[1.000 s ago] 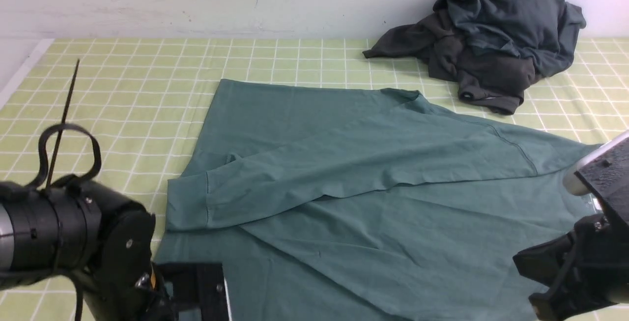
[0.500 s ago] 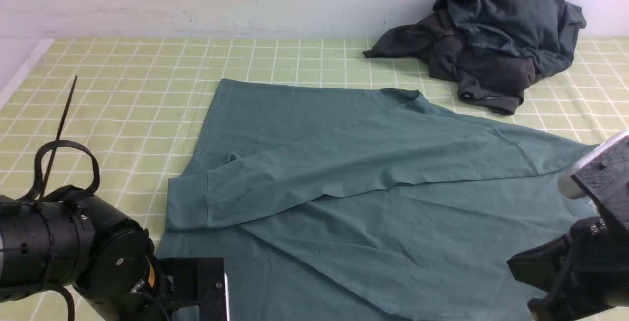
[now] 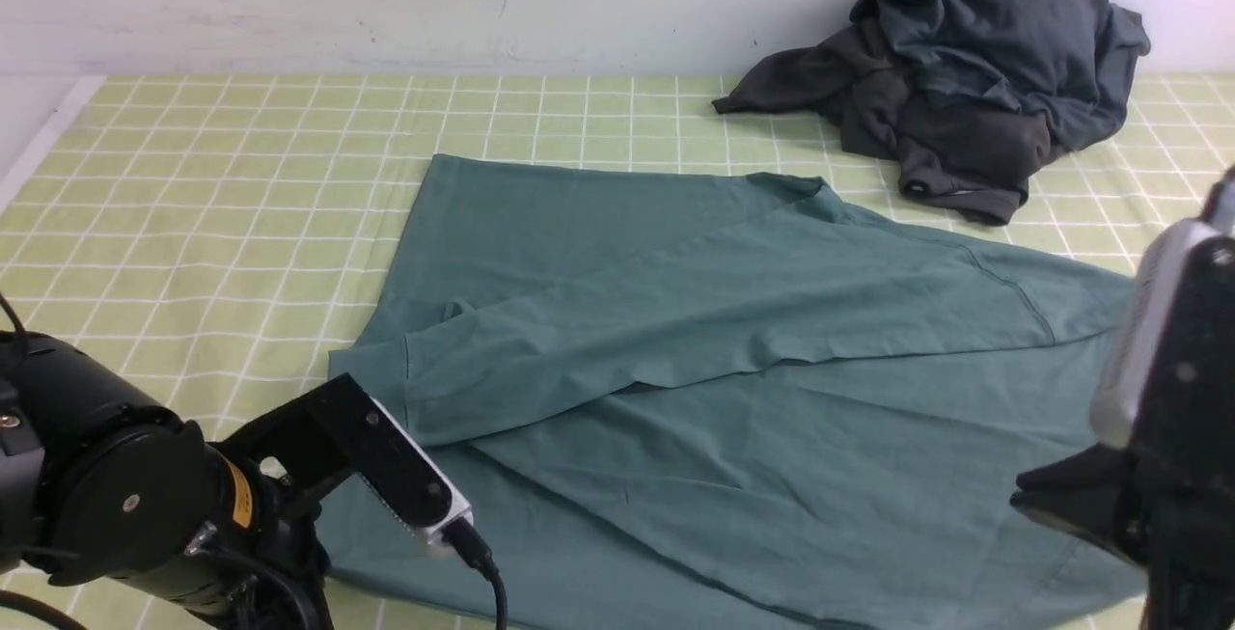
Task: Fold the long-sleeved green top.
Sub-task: Use both arms simultaneously to clamp the lower edge of the clothing fabric
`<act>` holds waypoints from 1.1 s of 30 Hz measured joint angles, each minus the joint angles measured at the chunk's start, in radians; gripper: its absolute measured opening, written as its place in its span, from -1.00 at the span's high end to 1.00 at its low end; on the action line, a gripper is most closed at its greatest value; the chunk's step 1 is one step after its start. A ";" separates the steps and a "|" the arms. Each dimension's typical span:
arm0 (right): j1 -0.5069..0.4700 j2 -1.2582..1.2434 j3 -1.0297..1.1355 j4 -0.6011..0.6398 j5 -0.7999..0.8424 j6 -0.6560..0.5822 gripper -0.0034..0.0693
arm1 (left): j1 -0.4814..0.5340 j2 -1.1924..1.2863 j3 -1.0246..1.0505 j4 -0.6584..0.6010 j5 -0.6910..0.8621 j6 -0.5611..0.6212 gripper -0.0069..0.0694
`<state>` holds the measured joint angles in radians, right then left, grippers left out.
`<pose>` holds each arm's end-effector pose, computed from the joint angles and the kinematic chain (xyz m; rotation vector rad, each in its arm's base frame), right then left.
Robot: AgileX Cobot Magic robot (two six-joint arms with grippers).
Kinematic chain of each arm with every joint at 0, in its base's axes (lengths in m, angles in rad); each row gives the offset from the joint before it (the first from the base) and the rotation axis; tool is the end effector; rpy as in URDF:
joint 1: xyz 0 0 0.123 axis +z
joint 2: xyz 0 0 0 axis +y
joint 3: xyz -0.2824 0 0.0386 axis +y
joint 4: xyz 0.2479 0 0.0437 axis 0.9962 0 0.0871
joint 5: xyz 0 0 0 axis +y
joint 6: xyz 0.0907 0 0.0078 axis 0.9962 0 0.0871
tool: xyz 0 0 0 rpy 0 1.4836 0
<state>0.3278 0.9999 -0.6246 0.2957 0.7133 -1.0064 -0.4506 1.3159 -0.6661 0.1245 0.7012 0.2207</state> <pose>0.1613 0.0732 0.2570 -1.3903 2.1074 0.0643 0.1991 -0.0882 0.2044 1.0401 2.6267 0.0833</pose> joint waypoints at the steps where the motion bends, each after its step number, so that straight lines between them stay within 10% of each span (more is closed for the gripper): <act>1: 0.000 0.028 0.000 -0.060 0.009 -0.005 0.68 | 0.000 0.000 0.000 0.000 0.000 -0.018 0.82; 7: 0.000 0.265 0.000 -0.424 0.014 0.007 0.24 | 0.000 0.000 0.000 -0.001 0.000 -0.048 0.82; 17: 0.000 0.521 -0.002 -0.767 -0.037 0.095 0.14 | 0.000 0.000 0.000 -0.042 0.004 -0.049 0.82; 33: 0.003 0.455 -0.010 -0.782 -0.057 0.283 0.91 | 0.000 -0.032 -0.058 -0.124 0.073 -0.049 0.82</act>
<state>0.3306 1.4550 -0.6351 -0.4860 0.6559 -0.7231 -0.4506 1.2839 -0.7243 0.0000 0.7737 0.1716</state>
